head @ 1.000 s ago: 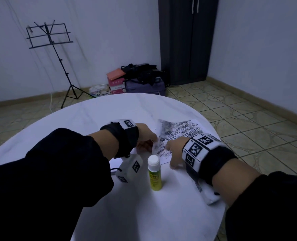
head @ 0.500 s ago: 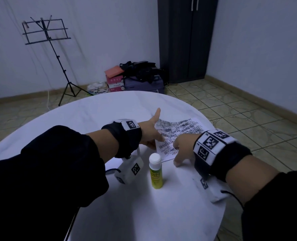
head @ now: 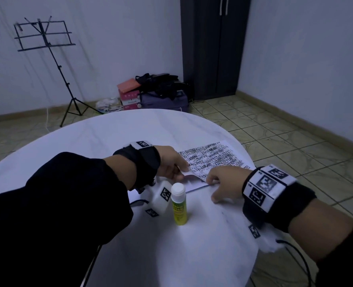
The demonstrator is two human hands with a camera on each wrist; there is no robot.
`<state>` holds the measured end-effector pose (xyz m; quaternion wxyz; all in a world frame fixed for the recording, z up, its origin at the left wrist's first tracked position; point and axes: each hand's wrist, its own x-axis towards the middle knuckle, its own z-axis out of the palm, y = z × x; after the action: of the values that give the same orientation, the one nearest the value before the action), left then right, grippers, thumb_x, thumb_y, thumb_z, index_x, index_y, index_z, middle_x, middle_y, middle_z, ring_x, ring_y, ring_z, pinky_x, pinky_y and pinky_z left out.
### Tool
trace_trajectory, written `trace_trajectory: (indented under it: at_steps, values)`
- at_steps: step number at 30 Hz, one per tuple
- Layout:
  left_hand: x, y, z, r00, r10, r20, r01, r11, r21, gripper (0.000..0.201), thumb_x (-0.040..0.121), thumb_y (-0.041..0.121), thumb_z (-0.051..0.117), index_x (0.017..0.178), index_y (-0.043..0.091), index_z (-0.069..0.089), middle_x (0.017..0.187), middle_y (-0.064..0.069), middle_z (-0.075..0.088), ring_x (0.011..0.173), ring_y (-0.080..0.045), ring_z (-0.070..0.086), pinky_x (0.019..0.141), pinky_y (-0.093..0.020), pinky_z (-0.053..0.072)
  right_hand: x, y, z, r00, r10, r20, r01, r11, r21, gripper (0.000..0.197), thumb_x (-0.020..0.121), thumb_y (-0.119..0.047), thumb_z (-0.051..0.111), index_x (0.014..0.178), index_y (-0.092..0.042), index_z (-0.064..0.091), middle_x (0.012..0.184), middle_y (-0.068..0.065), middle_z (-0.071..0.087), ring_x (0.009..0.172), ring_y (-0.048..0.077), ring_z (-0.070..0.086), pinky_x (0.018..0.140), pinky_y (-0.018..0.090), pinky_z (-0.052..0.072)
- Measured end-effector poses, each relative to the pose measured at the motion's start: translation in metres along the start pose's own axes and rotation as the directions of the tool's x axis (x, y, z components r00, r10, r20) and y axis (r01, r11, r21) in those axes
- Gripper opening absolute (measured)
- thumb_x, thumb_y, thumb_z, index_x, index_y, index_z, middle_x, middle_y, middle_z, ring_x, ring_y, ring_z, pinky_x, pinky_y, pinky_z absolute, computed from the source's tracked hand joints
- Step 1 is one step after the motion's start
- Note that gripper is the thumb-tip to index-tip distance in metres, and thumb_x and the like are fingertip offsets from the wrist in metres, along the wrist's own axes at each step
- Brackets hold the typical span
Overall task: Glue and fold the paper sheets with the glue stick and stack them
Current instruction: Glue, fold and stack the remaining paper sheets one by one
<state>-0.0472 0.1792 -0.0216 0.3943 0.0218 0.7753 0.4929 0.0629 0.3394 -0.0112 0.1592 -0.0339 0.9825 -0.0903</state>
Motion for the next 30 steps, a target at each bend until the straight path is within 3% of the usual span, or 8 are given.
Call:
trace_trajectory:
  at_steps: [4,7,10,14,19,23,27,30]
  values:
    - [0.002,-0.001,-0.003,1.0,0.011,0.018,-0.009,0.997,-0.082,0.017,0.089,-0.013,0.046,0.091,0.003,0.05,0.074,-0.012,0.054,0.061,-0.019,0.055,0.045,-0.019,0.051,-0.005,-0.006,-0.001,0.982,-0.073,-0.175,0.09,0.992,0.09,0.019,0.08,-0.013,0.067,0.085,-0.029,0.058,0.104,-0.004,0.039,0.109,0.016,0.045,0.081,0.021,0.036]
    - [0.0,-0.002,-0.003,0.999,0.005,0.039,-0.001,0.993,-0.119,0.014,0.091,-0.011,0.044,0.089,0.0,0.051,0.062,-0.012,0.064,0.052,-0.019,0.063,0.044,-0.02,0.051,-0.006,-0.019,-0.003,0.971,-0.188,-0.15,0.207,0.971,0.123,0.032,0.086,-0.009,0.059,0.114,-0.021,0.067,0.111,-0.003,0.057,0.113,0.014,0.052,0.086,0.019,0.039]
    - [-0.003,-0.002,-0.002,0.999,-0.004,0.048,0.01,0.994,-0.111,0.014,0.091,-0.01,0.045,0.099,0.0,0.05,0.067,-0.014,0.063,0.052,-0.02,0.061,0.044,-0.021,0.051,-0.001,-0.03,0.003,0.971,-0.239,0.022,0.237,0.969,0.065,0.039,0.085,-0.002,0.047,0.123,-0.007,0.058,0.124,0.009,0.058,0.114,0.026,0.054,0.096,0.034,0.044]
    - [0.0,-0.004,-0.002,1.0,0.021,0.001,-0.021,0.999,-0.041,0.023,0.088,-0.017,0.048,0.096,0.004,0.053,0.077,-0.01,0.05,0.063,-0.019,0.05,0.044,-0.018,0.05,0.003,-0.03,0.01,0.982,-0.121,0.146,0.138,0.984,-0.111,0.031,0.09,-0.011,0.045,0.121,-0.01,0.043,0.124,0.009,0.047,0.113,0.025,0.046,0.088,0.029,0.039]
    - [0.003,-0.007,-0.005,1.0,0.008,0.004,-0.008,0.999,0.033,0.028,0.086,-0.017,0.05,0.095,0.009,0.056,0.076,-0.01,0.047,0.059,-0.021,0.047,0.046,-0.02,0.052,0.006,-0.012,0.012,0.993,0.103,0.061,-0.089,0.978,-0.191,0.054,0.089,-0.023,0.052,0.137,-0.009,0.032,0.141,0.015,0.037,0.131,0.03,0.036,0.104,0.04,0.033]
    - [0.001,-0.005,-0.007,1.0,0.001,0.016,-0.002,0.996,0.086,0.031,0.086,-0.017,0.051,0.097,0.012,0.055,0.069,-0.011,0.05,0.041,-0.018,0.052,0.046,-0.021,0.051,0.007,-0.003,0.005,0.979,0.201,0.021,-0.194,0.965,-0.176,0.05,0.088,-0.025,0.048,0.134,-0.011,0.032,0.137,0.012,0.042,0.128,0.028,0.04,0.106,0.045,0.034]
    - [-0.004,-0.005,-0.006,1.0,0.008,0.018,-0.01,0.993,0.118,0.035,0.085,-0.019,0.05,0.101,0.011,0.054,0.066,-0.012,0.051,0.037,-0.016,0.051,0.044,-0.02,0.049,0.012,0.0,-0.001,0.95,0.311,0.014,-0.305,0.94,-0.155,0.079,0.084,-0.03,0.045,0.148,-0.022,-0.001,0.141,0.017,0.039,0.12,0.034,0.049,0.099,0.047,0.039]
    - [-0.01,0.002,-0.008,1.0,0.027,-0.007,-0.026,0.993,0.118,0.035,0.084,-0.02,0.05,0.098,0.011,0.055,0.071,-0.011,0.052,0.053,-0.019,0.052,0.044,-0.019,0.049,0.017,-0.003,-0.008,0.96,0.278,0.035,-0.265,0.94,-0.215,0.061,0.086,-0.031,0.053,0.142,-0.014,0.034,0.134,0.015,0.05,0.12,0.034,0.051,0.097,0.04,0.042]
